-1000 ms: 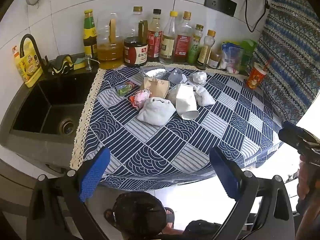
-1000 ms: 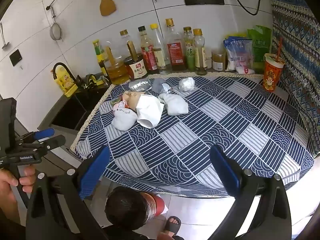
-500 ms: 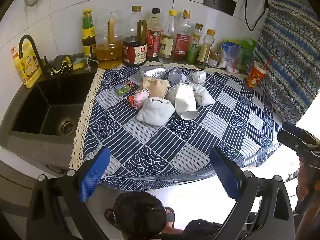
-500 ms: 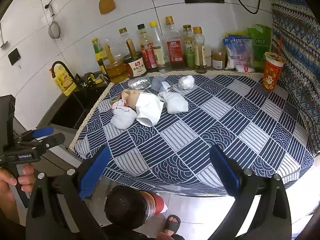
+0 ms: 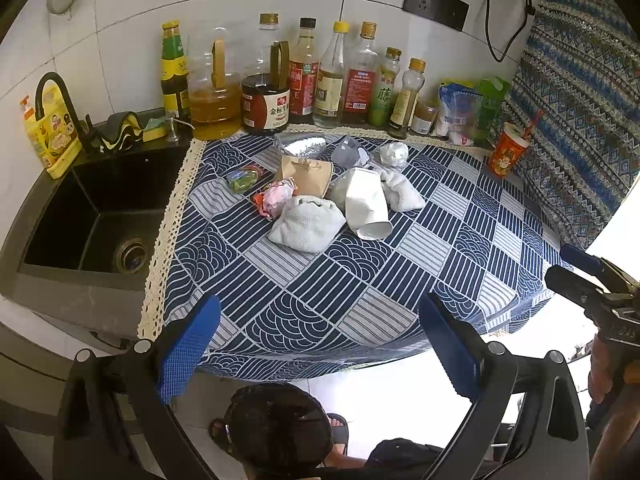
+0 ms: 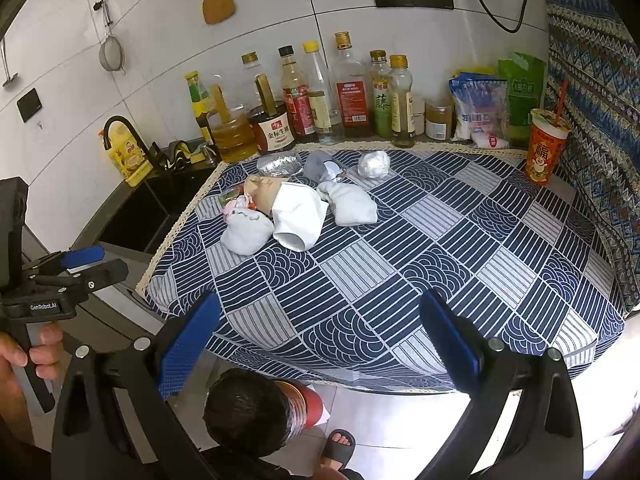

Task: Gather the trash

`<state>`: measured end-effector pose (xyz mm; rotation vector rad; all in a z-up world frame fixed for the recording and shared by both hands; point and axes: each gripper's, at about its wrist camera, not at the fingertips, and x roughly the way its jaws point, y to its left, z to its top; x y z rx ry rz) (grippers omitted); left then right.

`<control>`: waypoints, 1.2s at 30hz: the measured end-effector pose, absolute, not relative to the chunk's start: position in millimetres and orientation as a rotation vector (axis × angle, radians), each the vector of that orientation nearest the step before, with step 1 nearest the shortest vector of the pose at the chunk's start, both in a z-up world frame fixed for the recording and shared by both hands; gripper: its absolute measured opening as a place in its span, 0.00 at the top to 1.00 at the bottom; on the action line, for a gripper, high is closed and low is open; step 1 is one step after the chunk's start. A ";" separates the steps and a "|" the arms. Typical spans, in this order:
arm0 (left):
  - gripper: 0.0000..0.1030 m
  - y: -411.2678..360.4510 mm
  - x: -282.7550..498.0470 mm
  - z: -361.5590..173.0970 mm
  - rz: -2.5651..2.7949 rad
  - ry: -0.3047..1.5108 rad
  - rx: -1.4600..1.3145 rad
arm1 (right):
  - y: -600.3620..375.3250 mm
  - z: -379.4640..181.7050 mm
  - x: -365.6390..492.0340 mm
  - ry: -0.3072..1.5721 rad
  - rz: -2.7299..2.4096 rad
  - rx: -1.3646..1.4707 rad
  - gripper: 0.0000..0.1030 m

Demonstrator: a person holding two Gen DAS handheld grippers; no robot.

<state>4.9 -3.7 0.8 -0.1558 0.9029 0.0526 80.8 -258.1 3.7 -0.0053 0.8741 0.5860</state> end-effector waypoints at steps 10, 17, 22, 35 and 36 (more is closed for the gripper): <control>0.06 -1.8 3.6 3.0 0.055 0.898 -0.159 | -259.1 4.4 78.2 0.877 0.597 0.015 0.04; 0.06 0.4 0.6 5.9 0.077 0.902 -0.155 | -257.5 7.2 80.8 0.869 0.608 0.000 0.04; 0.06 -2.4 3.3 11.4 0.090 0.909 -0.162 | -256.5 8.2 85.2 0.875 0.621 -0.010 0.04; 0.06 -12.8 -2.7 18.8 0.080 0.905 -0.155 | -258.8 18.7 77.7 0.873 0.621 0.004 0.04; 0.06 -13.3 -4.8 19.4 0.076 0.904 -0.156 | -258.7 20.5 75.2 0.871 0.621 0.008 0.04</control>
